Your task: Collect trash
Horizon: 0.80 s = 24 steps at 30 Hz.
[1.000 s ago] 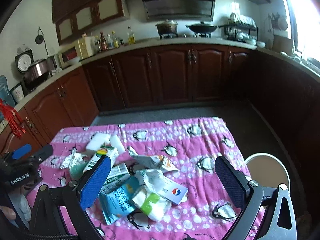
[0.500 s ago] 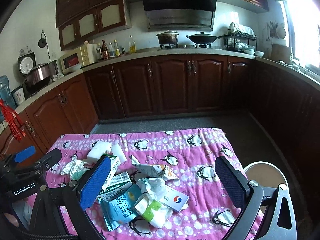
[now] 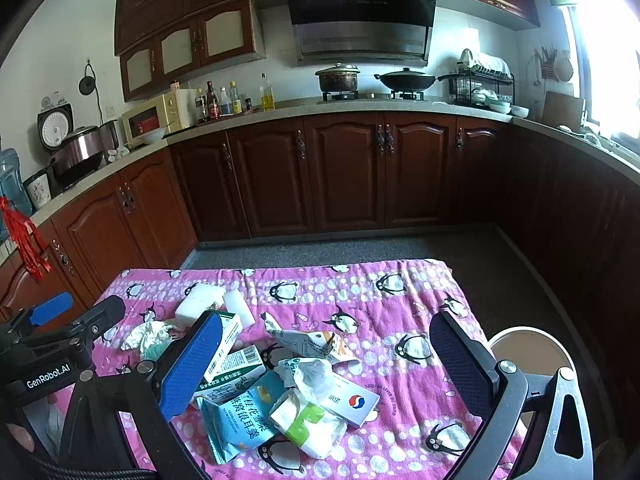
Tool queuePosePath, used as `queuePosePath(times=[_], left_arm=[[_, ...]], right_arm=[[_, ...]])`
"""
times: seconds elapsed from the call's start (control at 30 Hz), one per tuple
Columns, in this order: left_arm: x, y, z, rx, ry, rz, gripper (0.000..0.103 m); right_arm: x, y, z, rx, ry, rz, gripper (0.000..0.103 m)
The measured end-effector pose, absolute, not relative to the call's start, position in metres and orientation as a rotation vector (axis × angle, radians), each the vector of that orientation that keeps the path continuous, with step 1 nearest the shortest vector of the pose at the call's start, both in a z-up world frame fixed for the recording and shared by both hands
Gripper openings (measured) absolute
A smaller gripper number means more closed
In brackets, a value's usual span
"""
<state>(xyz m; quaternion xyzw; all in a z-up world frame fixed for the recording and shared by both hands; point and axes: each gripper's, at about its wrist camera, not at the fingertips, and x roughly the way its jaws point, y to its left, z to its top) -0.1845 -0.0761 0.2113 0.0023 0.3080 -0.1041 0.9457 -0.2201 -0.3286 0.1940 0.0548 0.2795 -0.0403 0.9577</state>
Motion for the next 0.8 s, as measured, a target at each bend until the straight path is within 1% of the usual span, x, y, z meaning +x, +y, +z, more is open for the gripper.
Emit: queuePosePath(times=[0.8], left_arm=[[-0.1868,-0.0752,0.2097,-0.015,0.626,-0.221,0.101]], right_arm=[[-0.2173,-0.3257,0.1871,0.111,0.575,-0.084,0.103]])
